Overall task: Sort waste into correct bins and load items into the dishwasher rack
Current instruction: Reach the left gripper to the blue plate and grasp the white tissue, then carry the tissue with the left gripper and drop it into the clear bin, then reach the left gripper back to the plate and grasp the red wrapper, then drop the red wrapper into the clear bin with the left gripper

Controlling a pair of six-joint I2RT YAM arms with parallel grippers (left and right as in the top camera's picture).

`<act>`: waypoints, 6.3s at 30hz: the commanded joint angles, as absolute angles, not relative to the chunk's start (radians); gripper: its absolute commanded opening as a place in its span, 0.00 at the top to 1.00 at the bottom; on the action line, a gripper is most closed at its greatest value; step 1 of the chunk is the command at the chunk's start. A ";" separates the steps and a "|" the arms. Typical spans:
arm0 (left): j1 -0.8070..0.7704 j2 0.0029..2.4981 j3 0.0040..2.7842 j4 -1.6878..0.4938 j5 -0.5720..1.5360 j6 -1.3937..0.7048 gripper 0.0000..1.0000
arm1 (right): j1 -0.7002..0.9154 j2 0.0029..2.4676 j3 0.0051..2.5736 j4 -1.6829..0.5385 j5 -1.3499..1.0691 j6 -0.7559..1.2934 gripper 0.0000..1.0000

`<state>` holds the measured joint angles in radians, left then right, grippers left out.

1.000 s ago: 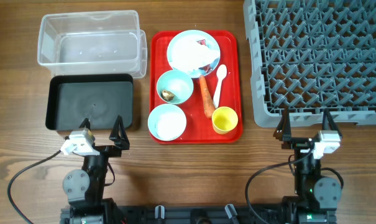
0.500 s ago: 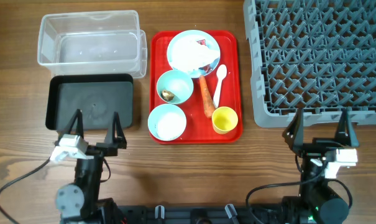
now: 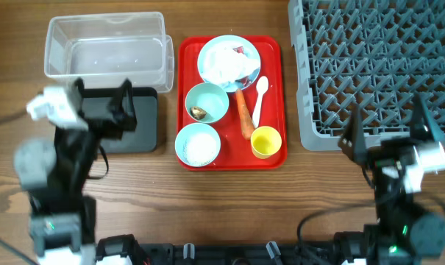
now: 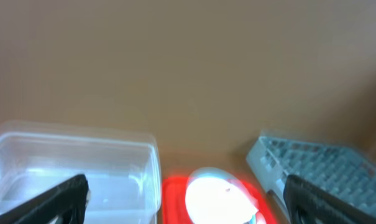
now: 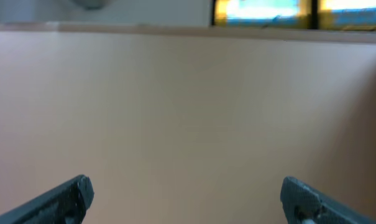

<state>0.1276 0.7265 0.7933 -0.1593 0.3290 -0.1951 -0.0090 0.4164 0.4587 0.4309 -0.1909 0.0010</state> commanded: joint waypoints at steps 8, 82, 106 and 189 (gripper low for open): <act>-0.055 1.398 1.541 -0.775 0.358 -0.006 0.00 | -0.004 1.030 1.076 -0.035 -0.592 -0.007 0.00; -0.502 2.392 2.357 -1.010 -0.118 -0.278 0.96 | -0.006 1.467 1.555 -0.925 -0.134 -0.075 0.02; -0.045 2.255 2.354 -1.220 -0.180 -0.270 0.31 | -0.006 1.467 1.555 -0.931 -0.127 -0.075 0.03; -0.110 2.337 2.354 -1.244 -0.198 -0.247 0.55 | -0.006 1.467 1.555 -0.953 -0.158 -0.022 0.05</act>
